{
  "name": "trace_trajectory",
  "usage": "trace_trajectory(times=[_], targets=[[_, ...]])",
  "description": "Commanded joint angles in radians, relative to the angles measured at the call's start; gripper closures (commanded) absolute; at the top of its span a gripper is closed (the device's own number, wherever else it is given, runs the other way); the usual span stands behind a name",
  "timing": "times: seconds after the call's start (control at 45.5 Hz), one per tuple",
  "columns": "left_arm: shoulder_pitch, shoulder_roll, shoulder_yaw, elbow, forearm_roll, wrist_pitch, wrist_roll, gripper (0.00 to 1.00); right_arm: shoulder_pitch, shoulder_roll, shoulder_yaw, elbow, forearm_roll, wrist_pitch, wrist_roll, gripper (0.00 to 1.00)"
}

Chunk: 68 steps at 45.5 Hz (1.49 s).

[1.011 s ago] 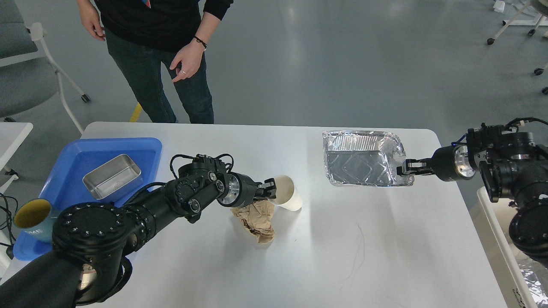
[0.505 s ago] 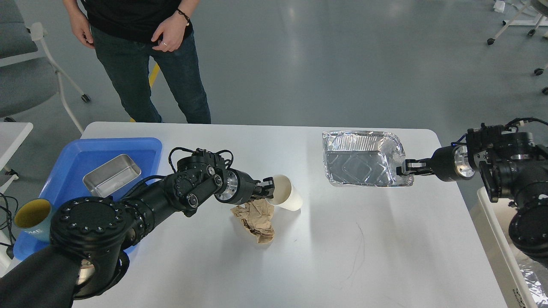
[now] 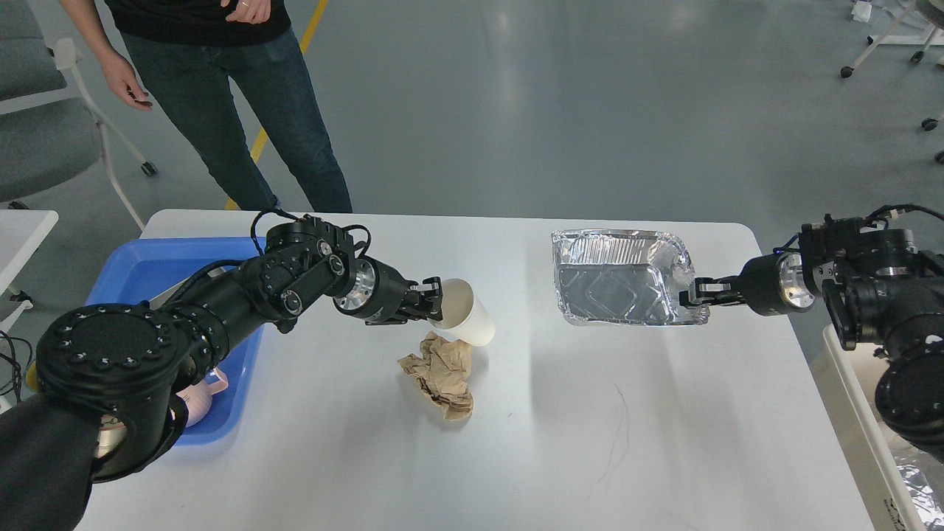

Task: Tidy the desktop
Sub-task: 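Lift the paper cup up with the left gripper, then lower the foil container to the table and carry the cup over it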

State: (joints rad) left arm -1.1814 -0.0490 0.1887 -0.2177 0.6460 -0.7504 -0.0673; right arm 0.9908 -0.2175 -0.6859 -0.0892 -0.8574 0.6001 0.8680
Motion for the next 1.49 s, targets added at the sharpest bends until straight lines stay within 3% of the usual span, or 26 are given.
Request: trace_trajectory(times=[0.0, 0.527, 1.033, 1.472], targets=[[-0.043, 0.046, -0.002, 0.0, -0.008, -0.032, -0.002, 1.0, 0.002, 0.009, -0.003, 0.002, 0.0, 0.001, 0.0, 1.0], [-0.129, 0.121, -0.015, 0.006, -0.016, -0.049, 0.004, 1.0, -0.001, 0.092, -0.006, -0.015, -0.017, 0.006, -0.024, 1.0], [-0.17, 0.116, -0.015, 0.008, -0.034, -0.047, 0.011, 1.0, -0.063, 0.237, -0.006, -0.165, -0.031, 0.072, -0.044, 1.0], [-0.196, 0.106, -0.017, 0.006, -0.034, -0.046, 0.012, 1.0, -0.06, 0.274, 0.006, -0.192, -0.012, 0.165, -0.133, 1.0]])
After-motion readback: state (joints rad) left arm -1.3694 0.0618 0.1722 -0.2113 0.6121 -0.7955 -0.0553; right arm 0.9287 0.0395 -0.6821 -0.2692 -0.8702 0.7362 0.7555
